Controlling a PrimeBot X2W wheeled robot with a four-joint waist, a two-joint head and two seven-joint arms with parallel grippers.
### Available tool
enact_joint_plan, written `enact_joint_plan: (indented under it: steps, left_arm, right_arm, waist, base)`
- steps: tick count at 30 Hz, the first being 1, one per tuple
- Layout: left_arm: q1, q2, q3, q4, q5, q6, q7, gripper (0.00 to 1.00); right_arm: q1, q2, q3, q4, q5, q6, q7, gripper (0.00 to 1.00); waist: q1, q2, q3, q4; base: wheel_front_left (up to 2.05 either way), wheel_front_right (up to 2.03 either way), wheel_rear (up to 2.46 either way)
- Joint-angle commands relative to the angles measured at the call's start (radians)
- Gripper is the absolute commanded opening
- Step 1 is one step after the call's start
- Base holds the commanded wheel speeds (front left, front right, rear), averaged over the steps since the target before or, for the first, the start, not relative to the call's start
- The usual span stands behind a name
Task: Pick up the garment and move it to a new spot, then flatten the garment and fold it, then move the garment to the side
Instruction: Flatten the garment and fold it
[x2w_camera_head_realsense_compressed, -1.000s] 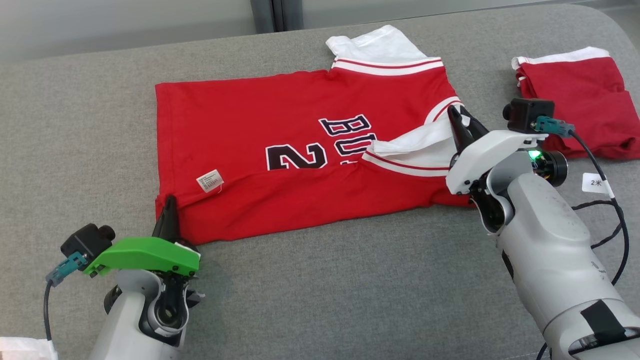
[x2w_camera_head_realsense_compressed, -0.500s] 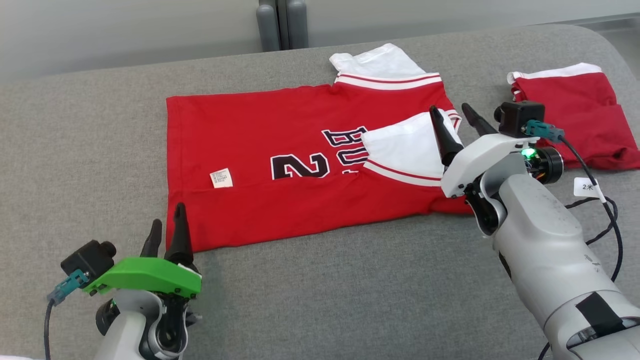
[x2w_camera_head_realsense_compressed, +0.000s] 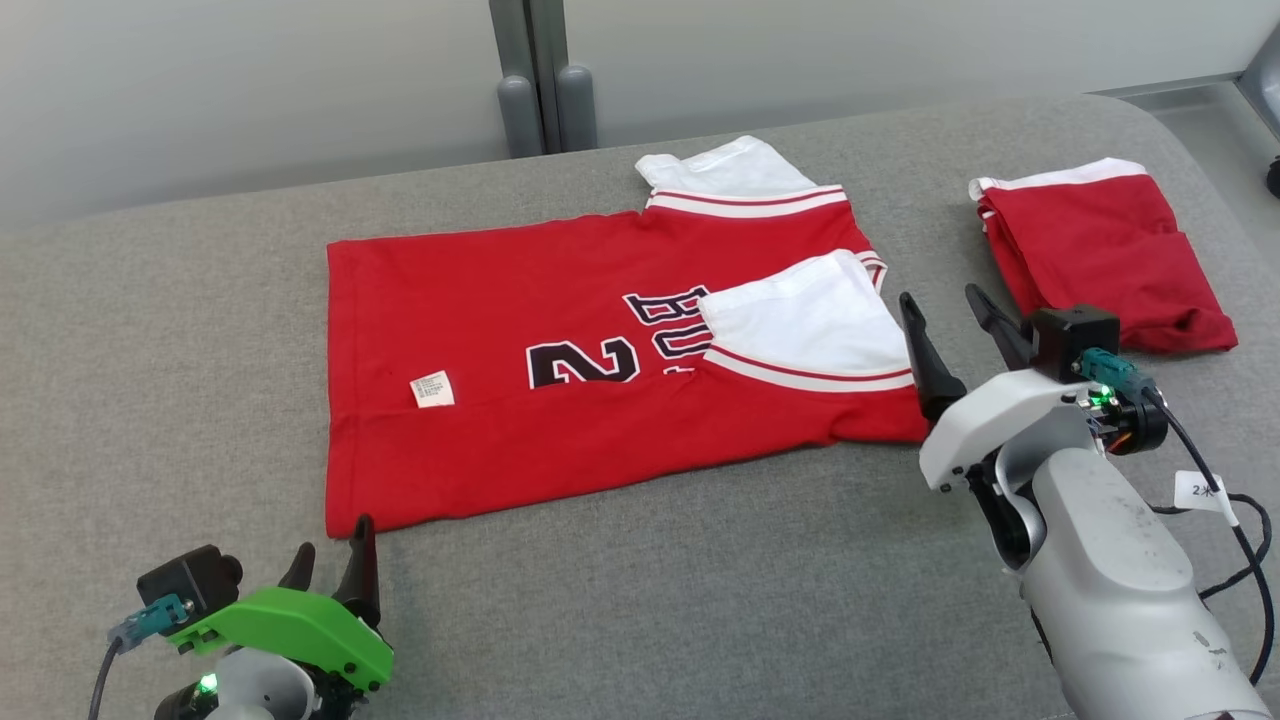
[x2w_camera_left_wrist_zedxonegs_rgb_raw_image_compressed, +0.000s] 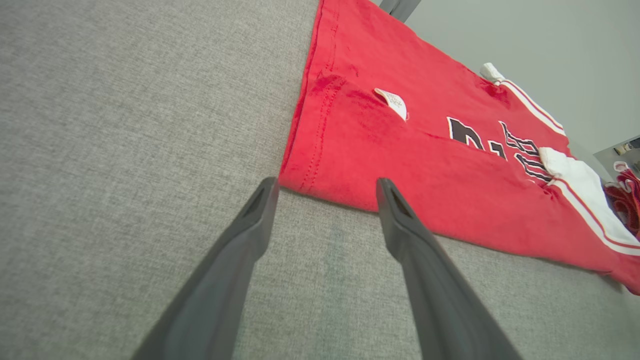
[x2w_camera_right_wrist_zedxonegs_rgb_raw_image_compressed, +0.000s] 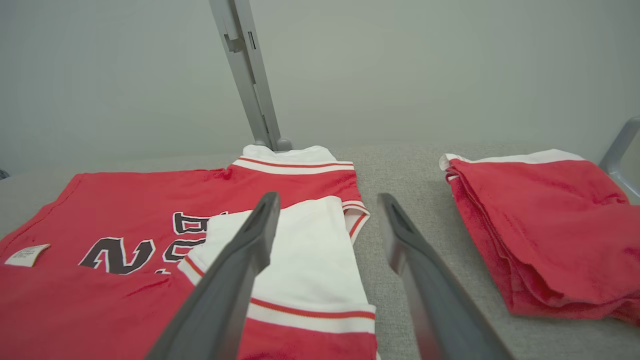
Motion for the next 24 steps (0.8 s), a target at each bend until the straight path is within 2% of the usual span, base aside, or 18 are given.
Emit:
enact_joint_plan:
  steps: [1, 7, 13, 14, 15, 16, 19, 24]
  left_arm:
    - [0.004, 0.012, 0.009, 0.003, -0.009, 0.008, 0.007, 1.0]
    - [-0.042, 0.014, 0.028, 0.036, -0.038, 0.014, 0.035, 1.0]
    - [-0.09, -0.001, 0.048, 0.098, -0.072, 0.001, 0.054, 1.0]
    - [-0.096, -0.003, 0.048, 0.107, -0.075, -0.003, 0.055, 0.95]
    - [-0.1, -0.007, 0.048, 0.117, -0.081, -0.008, 0.056, 0.61]
    - [-0.104, -0.012, 0.048, 0.123, -0.083, -0.011, 0.055, 0.43]
    - [-0.118, -0.021, 0.047, 0.132, -0.086, -0.025, 0.042, 0.0]
    - [-0.134, -0.018, 0.056, 0.114, -0.074, -0.043, -0.004, 0.0]
  right_arm:
    - [0.029, 0.002, -0.009, -0.023, -0.021, 0.0, 0.003, 1.0]
    - [0.1, 0.012, -0.024, -0.135, -0.052, 0.0, 0.067, 1.0]
    - [0.14, 0.019, -0.043, -0.235, -0.072, 0.0, 0.122, 1.0]
    - [0.145, 0.02, -0.044, -0.247, -0.073, 0.0, 0.129, 1.0]
    - [0.151, 0.02, -0.046, -0.261, -0.072, 0.0, 0.138, 1.0]
    - [0.156, 0.021, -0.048, -0.269, -0.074, 0.0, 0.146, 1.0]
    - [0.175, 0.022, -0.061, -0.29, -0.076, 0.0, 0.182, 1.0]
    - [0.2, 0.023, -0.077, -0.288, -0.061, 0.0, 0.245, 1.0]
  waist:
    - [0.0, 0.0, 0.011, -0.012]
    - [0.0, 0.0, 0.059, -0.043]
    - [0.0, 0.0, 0.1, -0.066]
    - [0.0, 0.0, 0.104, -0.068]
    - [0.0, 0.0, 0.108, -0.07]
    - [0.0, 0.0, 0.111, -0.071]
    - [0.0, 0.0, 0.117, -0.069]
    - [0.0, 0.0, 0.123, -0.055]
  base:
    - [0.0, 0.0, 0.0]
    - [0.0, 0.0, 0.0]
    - [0.0, 0.0, 0.0]
    - [0.0, 0.0, 0.0]
    - [0.0, 0.0, 0.0]
    - [0.0, 0.0, 0.0]
    - [0.0, 0.0, 0.0]
    - [0.0, 0.0, 0.0]
